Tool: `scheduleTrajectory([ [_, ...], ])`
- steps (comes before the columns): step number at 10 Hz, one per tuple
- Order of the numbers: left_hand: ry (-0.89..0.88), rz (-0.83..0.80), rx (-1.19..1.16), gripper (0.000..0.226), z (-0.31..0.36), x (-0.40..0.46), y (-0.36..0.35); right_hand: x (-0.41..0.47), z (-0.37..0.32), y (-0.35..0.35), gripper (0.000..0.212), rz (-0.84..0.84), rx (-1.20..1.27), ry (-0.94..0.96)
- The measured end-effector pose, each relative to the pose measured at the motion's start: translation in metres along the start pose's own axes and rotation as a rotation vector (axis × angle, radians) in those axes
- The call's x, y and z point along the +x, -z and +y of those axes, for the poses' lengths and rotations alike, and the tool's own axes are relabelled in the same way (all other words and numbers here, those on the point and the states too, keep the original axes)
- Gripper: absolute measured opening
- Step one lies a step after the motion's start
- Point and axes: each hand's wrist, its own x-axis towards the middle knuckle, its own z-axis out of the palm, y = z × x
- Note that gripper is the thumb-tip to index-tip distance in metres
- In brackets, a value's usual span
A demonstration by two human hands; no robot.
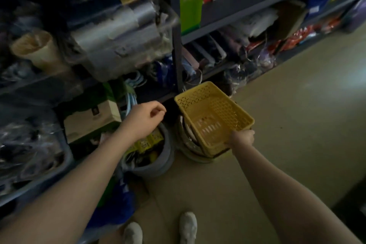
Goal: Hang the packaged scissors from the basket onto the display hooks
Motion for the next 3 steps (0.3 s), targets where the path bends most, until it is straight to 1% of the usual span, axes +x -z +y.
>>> scheduleTrajectory([
  [1, 0.038, 0.015, -0.058, 0.013, -0.024, 0.020, -0.020, 0.020, 0.016, -0.022, 0.044, 0.018, 0.103, -0.098],
  [2, 0.071, -0.021, -0.050, 0.012, -0.041, 0.035, -0.034, 0.036, 0.024, -0.036, 0.050, 0.015, 0.184, -0.166],
  [3, 0.114, -0.029, -0.075, 0.014, -0.048, 0.041, -0.046, 0.045, 0.026, -0.048, 0.042, -0.134, 0.237, -0.133],
])
